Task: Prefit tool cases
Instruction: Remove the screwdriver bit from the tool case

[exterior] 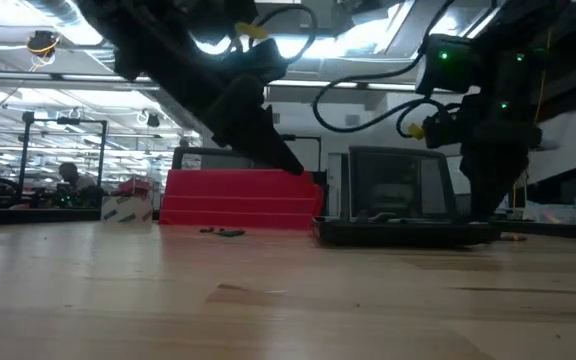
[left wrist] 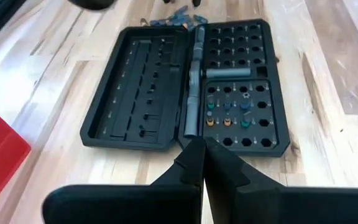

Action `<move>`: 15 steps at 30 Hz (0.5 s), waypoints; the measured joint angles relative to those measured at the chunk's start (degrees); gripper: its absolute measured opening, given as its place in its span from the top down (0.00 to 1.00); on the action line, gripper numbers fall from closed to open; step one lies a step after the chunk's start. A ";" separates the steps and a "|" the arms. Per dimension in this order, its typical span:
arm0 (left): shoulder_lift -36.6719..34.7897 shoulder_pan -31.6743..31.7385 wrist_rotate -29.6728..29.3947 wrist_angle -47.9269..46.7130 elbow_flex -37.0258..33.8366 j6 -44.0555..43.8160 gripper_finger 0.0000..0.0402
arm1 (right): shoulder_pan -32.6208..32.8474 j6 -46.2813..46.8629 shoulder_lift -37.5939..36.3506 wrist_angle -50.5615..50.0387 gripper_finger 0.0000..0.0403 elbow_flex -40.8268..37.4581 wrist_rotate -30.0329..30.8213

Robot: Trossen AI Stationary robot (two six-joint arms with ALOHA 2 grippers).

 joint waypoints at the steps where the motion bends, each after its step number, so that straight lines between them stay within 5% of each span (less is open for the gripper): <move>1: 0.00 0.01 0.01 -1.33 0.68 -0.02 1.00 | 0.09 0.48 0.00 0.32 0.48 0.30 -1.65; 6: 0.00 0.34 0.01 -5.33 2.29 -0.18 1.00 | 3.43 3.42 0.00 4.85 0.58 1.72 -2.16; 11: 0.00 0.89 0.20 -6.82 2.51 -0.37 1.00 | 8.07 8.88 0.00 4.80 0.94 2.49 1.04; 15: 0.00 1.83 3.36 -9.12 2.51 -0.40 1.00 | 11.72 16.97 0.00 4.62 0.98 2.49 1.47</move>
